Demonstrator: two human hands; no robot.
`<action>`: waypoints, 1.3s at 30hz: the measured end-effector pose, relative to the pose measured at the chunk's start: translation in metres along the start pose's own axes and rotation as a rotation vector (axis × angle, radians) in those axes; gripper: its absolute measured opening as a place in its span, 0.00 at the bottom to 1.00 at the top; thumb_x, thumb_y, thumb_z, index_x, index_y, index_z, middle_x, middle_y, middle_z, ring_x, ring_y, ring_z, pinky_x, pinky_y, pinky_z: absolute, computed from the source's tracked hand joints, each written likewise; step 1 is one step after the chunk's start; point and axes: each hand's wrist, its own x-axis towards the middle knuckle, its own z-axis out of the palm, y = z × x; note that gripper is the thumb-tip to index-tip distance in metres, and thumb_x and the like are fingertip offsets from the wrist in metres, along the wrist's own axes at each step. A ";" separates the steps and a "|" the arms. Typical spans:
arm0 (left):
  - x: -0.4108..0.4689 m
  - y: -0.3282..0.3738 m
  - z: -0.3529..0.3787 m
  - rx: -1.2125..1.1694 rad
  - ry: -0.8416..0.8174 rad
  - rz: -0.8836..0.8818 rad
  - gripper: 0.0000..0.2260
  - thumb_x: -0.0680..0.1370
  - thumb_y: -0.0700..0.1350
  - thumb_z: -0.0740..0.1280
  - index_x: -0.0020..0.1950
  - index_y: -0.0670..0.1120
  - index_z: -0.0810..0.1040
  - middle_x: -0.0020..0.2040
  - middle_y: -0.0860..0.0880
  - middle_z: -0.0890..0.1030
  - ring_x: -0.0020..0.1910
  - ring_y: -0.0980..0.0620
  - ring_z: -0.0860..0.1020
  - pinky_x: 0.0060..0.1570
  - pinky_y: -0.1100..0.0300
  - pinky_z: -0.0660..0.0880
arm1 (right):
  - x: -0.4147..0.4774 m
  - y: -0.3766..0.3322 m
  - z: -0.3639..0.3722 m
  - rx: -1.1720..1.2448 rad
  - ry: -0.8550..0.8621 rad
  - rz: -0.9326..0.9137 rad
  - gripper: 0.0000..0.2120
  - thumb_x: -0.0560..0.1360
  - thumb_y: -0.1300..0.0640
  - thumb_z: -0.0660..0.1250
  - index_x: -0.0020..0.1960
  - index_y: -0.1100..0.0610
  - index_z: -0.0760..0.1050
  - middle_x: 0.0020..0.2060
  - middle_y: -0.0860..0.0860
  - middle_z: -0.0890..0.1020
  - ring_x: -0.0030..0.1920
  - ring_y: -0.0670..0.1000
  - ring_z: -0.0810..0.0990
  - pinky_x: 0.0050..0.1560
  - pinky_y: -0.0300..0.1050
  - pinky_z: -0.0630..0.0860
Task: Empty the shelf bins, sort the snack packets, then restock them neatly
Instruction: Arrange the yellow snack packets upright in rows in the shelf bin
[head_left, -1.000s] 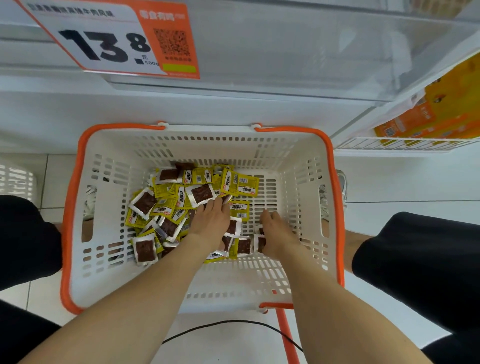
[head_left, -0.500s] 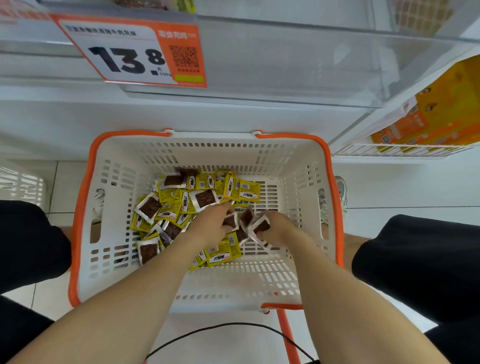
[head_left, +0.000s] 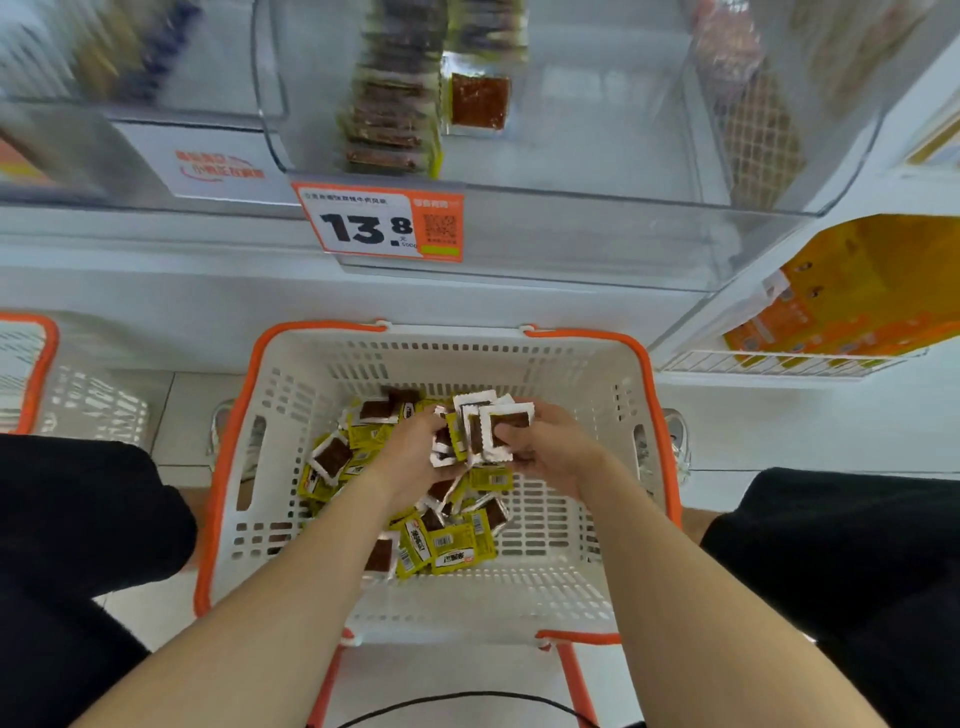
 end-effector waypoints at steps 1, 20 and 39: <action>-0.007 0.007 0.000 -0.007 -0.011 0.019 0.14 0.85 0.44 0.59 0.66 0.44 0.80 0.63 0.41 0.82 0.57 0.42 0.79 0.51 0.48 0.81 | -0.004 -0.009 0.005 0.005 -0.008 -0.014 0.14 0.79 0.67 0.70 0.61 0.54 0.80 0.50 0.56 0.87 0.48 0.54 0.85 0.52 0.55 0.83; -0.166 0.160 -0.023 0.579 -0.437 0.075 0.15 0.82 0.29 0.59 0.68 0.36 0.76 0.59 0.34 0.83 0.51 0.39 0.85 0.51 0.47 0.85 | -0.157 -0.187 0.054 -1.053 -0.025 -0.866 0.17 0.73 0.63 0.77 0.57 0.51 0.78 0.45 0.42 0.82 0.46 0.42 0.80 0.51 0.44 0.77; -0.182 0.157 0.001 0.213 -0.120 0.268 0.13 0.86 0.46 0.63 0.66 0.41 0.77 0.50 0.38 0.86 0.45 0.41 0.86 0.34 0.56 0.83 | -0.152 -0.133 0.063 -1.055 0.166 -1.318 0.13 0.76 0.64 0.75 0.53 0.50 0.75 0.72 0.47 0.71 0.67 0.49 0.78 0.61 0.43 0.76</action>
